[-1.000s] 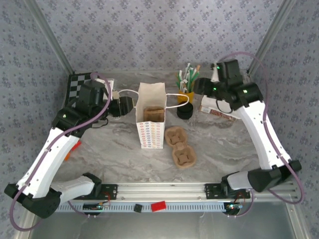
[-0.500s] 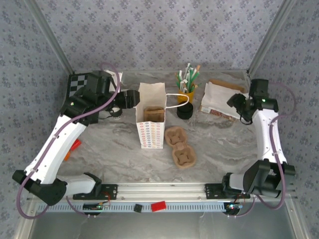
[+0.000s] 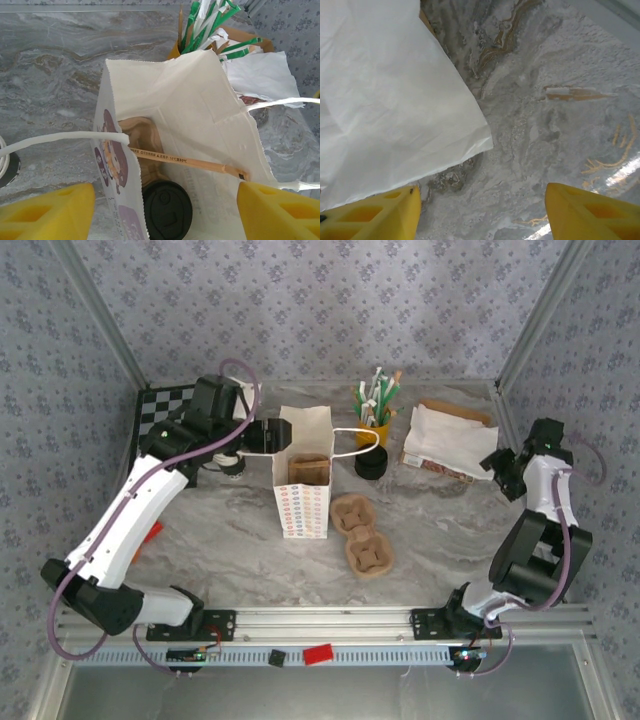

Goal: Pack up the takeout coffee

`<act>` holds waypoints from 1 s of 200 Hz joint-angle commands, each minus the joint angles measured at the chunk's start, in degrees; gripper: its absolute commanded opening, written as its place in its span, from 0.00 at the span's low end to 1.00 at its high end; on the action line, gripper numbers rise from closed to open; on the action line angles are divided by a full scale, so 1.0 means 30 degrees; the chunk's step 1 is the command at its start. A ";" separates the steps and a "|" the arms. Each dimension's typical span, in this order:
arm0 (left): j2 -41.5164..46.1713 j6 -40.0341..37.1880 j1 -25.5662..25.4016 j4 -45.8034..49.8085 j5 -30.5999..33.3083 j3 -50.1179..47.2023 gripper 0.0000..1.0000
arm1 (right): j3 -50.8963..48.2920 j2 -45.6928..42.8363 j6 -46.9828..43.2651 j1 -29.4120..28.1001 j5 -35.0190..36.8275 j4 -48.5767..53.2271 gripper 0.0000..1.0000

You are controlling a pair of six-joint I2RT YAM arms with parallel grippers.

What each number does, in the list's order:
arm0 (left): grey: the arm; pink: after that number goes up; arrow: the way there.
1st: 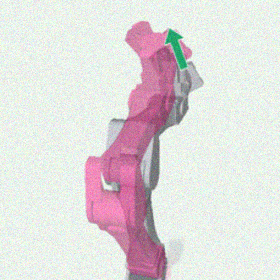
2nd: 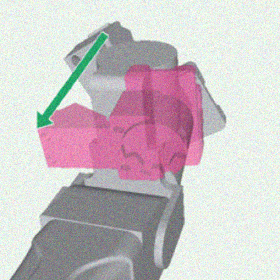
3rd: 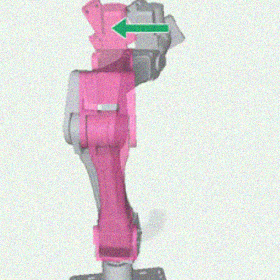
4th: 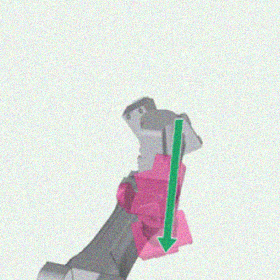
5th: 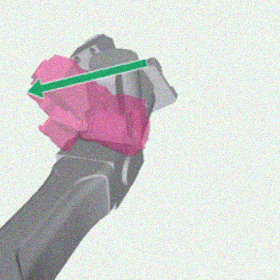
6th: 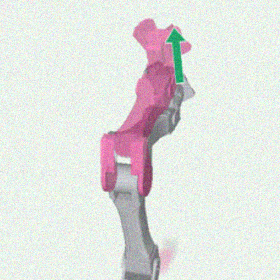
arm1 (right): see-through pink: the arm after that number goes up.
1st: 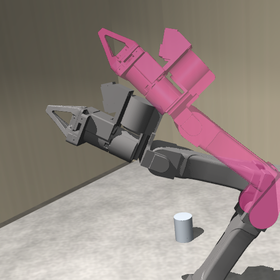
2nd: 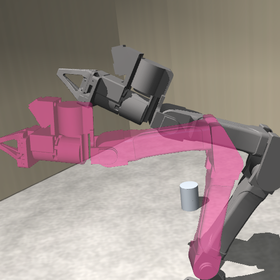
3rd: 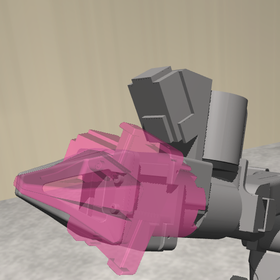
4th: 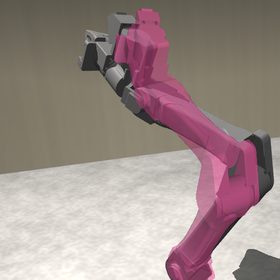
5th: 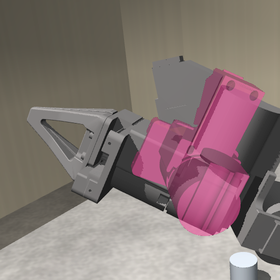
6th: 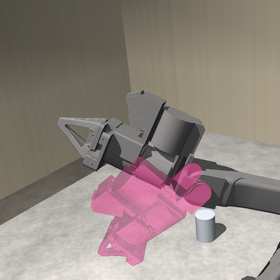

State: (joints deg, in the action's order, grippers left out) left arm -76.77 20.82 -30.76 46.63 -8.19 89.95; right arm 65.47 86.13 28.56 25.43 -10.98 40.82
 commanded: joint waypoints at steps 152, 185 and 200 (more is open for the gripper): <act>-0.0395 -0.0289 -0.0145 -0.0493 0.0637 0.0496 0.76 | 0.3666 0.2843 -0.1069 -0.1454 -0.0705 -0.0319 0.32; -0.0315 -0.0289 -0.0137 -0.0368 0.0678 0.0544 0.76 | 0.3220 0.2494 -0.1195 -0.0850 -0.0381 0.0200 0.38; -0.0294 -0.0282 -0.0118 -0.0364 0.0692 0.0492 0.76 | 0.2782 0.2521 -0.1355 -0.0568 -0.0327 0.0054 0.38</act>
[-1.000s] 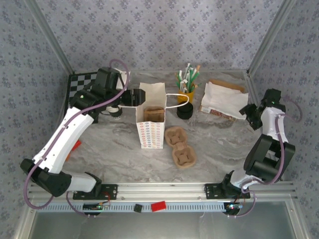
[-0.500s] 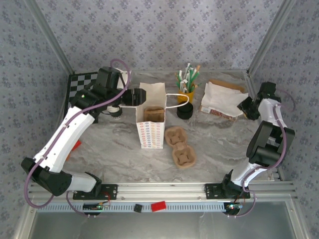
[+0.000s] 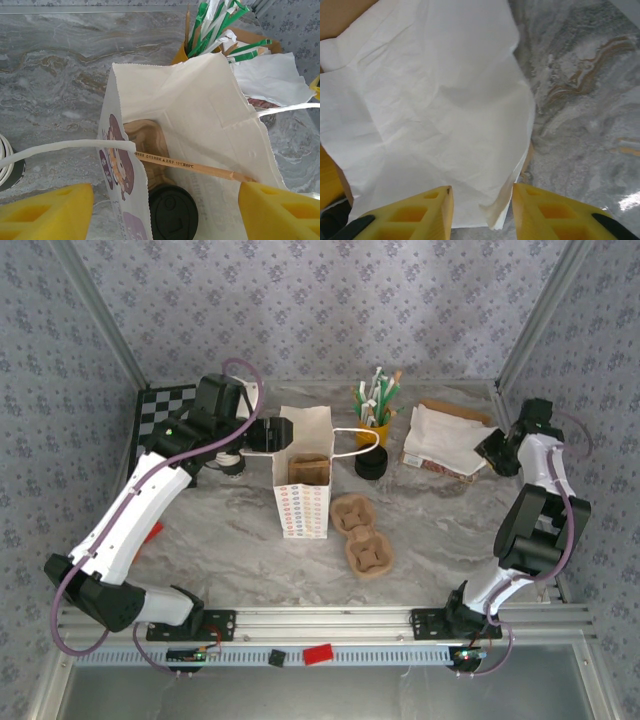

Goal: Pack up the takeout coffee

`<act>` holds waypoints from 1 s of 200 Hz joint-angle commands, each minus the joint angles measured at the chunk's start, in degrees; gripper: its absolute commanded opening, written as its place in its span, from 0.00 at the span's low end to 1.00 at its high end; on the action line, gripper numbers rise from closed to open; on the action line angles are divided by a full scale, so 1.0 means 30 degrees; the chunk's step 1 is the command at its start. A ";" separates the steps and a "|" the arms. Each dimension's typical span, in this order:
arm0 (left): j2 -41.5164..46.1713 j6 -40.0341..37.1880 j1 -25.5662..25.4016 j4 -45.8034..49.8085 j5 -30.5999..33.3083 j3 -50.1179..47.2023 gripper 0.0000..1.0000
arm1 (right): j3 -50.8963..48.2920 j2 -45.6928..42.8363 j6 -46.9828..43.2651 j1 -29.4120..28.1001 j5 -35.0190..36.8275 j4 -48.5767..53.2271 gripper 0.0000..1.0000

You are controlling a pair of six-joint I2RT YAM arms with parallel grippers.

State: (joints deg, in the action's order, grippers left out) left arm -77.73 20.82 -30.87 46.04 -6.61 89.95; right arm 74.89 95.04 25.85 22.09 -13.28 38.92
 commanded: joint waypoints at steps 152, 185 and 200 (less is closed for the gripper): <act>0.0001 -0.0201 -0.0085 -0.0245 0.0407 0.0611 0.76 | -0.0421 -0.1958 0.0563 -0.0778 -0.0719 -0.0937 0.00; -0.0030 -0.0428 -0.0101 0.0119 0.0760 0.1020 0.76 | 0.0206 -0.3229 0.2078 -0.1914 -0.0616 -0.2022 0.00; 0.0012 -0.0571 -0.0108 0.0284 0.1113 0.1202 0.76 | 0.0492 -0.3829 0.2487 -0.2733 0.0091 -0.2200 0.00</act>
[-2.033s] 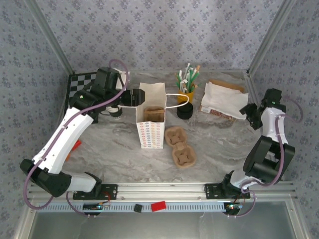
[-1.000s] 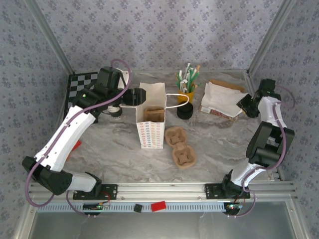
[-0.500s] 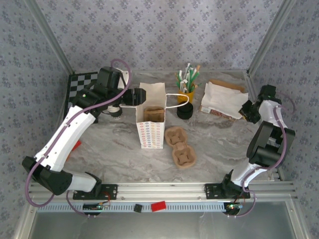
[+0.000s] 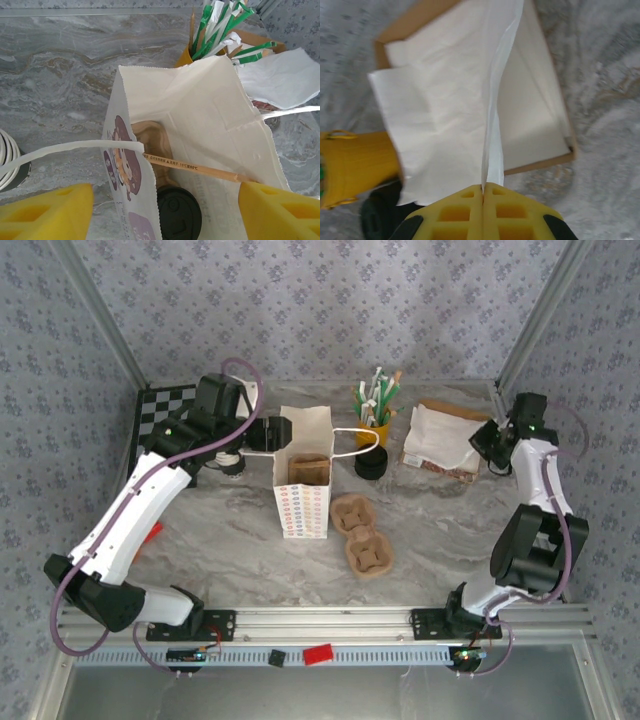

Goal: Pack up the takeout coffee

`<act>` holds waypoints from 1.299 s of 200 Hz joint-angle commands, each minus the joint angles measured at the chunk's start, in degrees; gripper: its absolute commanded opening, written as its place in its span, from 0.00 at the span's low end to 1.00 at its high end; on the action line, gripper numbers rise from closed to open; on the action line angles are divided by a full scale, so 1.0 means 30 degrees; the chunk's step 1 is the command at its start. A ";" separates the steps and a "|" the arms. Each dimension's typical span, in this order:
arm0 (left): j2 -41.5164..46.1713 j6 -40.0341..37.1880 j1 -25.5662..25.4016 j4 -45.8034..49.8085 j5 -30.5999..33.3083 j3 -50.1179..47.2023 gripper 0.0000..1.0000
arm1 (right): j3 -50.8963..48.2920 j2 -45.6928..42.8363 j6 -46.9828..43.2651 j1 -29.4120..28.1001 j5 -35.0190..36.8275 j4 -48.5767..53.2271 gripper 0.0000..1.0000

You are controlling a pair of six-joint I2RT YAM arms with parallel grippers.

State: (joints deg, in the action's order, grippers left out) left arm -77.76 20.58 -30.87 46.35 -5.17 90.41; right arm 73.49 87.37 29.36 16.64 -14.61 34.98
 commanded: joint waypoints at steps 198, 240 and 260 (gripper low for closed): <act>-0.1997 -0.7194 -0.5194 -0.1392 -0.1240 0.5433 0.80 | 0.6489 -0.6429 0.3095 -0.8530 0.0299 0.2073 0.00; -0.4853 -0.8915 -0.6748 -0.1102 -0.1746 0.8913 0.80 | 0.7346 -0.7260 0.3431 -0.9328 -0.1005 0.2974 0.00; -0.6120 -0.9285 -0.7285 -0.1633 -0.2066 0.9937 0.81 | 0.7562 -0.7583 0.3626 -0.9791 -0.1208 0.3189 0.00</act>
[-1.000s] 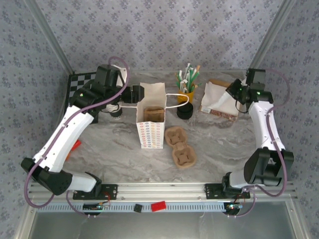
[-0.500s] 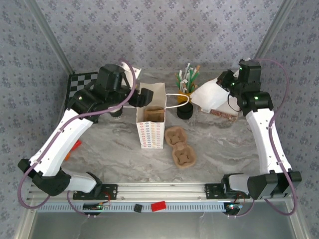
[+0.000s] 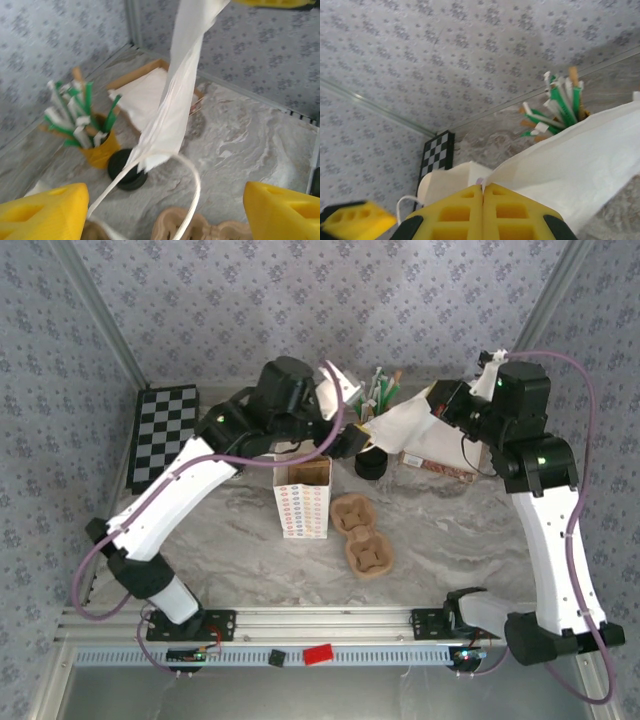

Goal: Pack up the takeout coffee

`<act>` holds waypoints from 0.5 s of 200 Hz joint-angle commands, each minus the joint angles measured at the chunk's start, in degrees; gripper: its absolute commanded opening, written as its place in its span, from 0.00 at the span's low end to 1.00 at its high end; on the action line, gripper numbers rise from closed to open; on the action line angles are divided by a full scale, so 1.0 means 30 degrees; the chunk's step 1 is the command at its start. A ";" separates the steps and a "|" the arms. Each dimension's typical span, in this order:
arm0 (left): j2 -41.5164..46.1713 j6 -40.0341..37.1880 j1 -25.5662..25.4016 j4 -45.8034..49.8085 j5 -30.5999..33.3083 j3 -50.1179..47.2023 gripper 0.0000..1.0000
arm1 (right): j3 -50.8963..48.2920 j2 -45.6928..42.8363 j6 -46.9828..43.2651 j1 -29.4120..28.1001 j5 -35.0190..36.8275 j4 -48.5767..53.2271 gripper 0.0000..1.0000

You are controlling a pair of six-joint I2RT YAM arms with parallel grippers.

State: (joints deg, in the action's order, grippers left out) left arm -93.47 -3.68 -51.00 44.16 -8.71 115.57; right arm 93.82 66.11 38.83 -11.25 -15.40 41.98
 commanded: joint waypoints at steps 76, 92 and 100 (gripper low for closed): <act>-0.5988 -0.0114 -0.0899 0.0583 -0.3278 0.8067 0.65 | 0.1648 -0.1380 0.0570 -0.1045 -0.0903 0.1444 0.00; -0.6745 0.0019 -0.0929 0.1310 -0.3919 0.9355 0.55 | 0.1796 -0.1410 0.0539 -0.1033 -0.1187 0.1622 0.00; -0.6945 0.0116 -0.0998 0.1417 -0.4264 0.9619 0.50 | 0.1885 -0.1403 0.0520 -0.1000 -0.1246 0.1652 0.00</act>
State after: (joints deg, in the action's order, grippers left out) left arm -112.86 -3.86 -53.30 45.58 -16.51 139.28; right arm 97.41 62.46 39.70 -14.04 -17.21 45.58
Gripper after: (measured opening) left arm 0.558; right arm 0.057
